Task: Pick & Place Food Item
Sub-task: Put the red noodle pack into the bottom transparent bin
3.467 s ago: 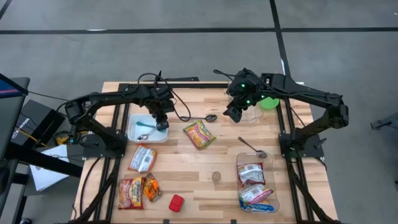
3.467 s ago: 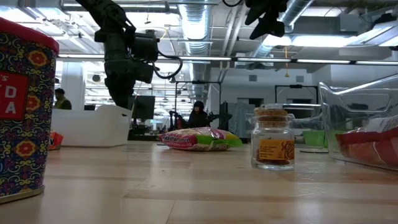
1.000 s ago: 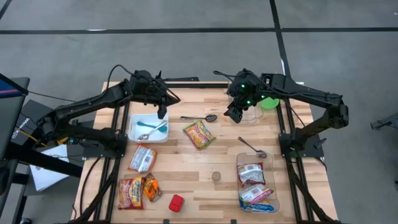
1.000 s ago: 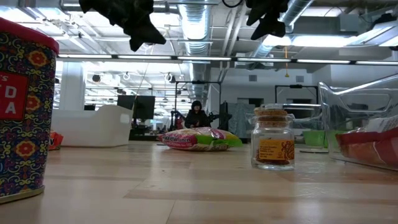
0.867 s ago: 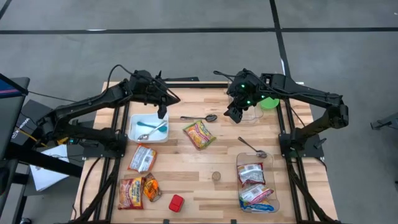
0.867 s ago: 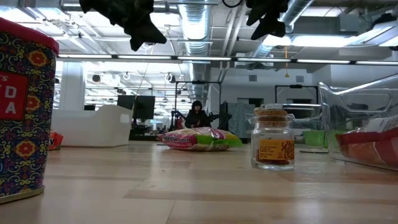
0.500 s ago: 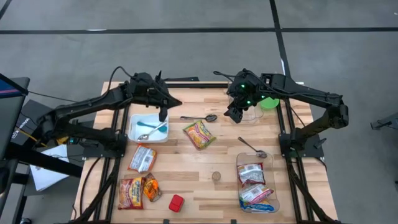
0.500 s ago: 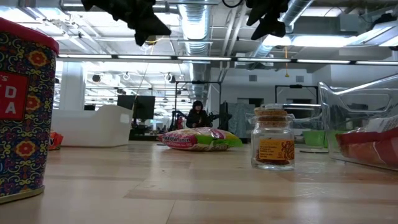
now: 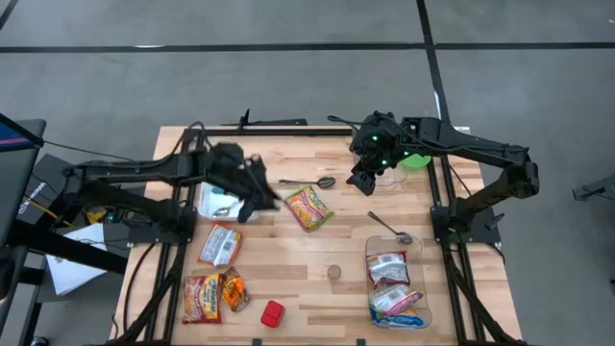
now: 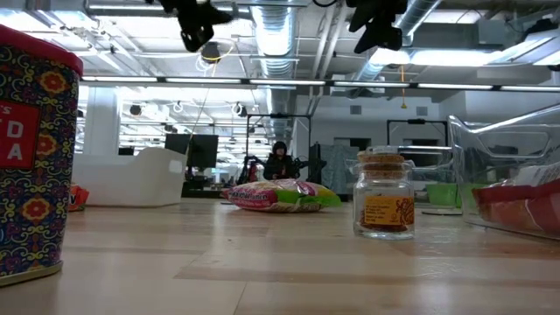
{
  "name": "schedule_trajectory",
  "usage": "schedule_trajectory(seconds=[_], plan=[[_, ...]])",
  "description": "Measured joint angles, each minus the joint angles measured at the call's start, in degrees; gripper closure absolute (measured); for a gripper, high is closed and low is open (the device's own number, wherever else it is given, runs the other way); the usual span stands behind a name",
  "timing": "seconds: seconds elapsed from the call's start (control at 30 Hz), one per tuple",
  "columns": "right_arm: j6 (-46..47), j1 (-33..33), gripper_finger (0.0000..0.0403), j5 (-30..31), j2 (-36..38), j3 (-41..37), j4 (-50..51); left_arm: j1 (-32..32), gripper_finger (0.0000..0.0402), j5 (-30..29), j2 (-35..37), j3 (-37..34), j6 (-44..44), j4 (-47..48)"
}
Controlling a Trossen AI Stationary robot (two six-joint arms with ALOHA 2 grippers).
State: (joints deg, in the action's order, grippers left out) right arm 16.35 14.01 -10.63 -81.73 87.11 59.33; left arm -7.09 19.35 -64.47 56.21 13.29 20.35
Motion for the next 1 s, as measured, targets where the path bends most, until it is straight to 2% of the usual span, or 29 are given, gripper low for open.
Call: schedule_trajectory(seconds=[0.17,0.47,0.63,0.77,1.0], plan=[[0.4,-1.0,0.0198,0.0,0.0,0.0,-0.1,10.3,0.0238,1.6,0.0,0.0,10.1,8.4],[0.3,-1.0,0.0198,0.0,0.0,0.0,-0.2,30.7,0.025,1.6,0.0,0.0,31.8,24.0],[0.3,-1.0,0.0198,0.0,0.0,0.0,-0.4,39.9,0.0255,-1.8,0.0,0.0,40.9,33.0],[0.1,-0.8,0.0198,0.0,0.0,0.0,-1.7,43.4,0.0256,-7.1,0.0,-1.6,44.2,32.6],[0.1,-0.8,0.0198,0.0,0.0,0.0,-1.6,43.8,0.0257,-7.1,0.0,-11.2,51.5,25.8]])
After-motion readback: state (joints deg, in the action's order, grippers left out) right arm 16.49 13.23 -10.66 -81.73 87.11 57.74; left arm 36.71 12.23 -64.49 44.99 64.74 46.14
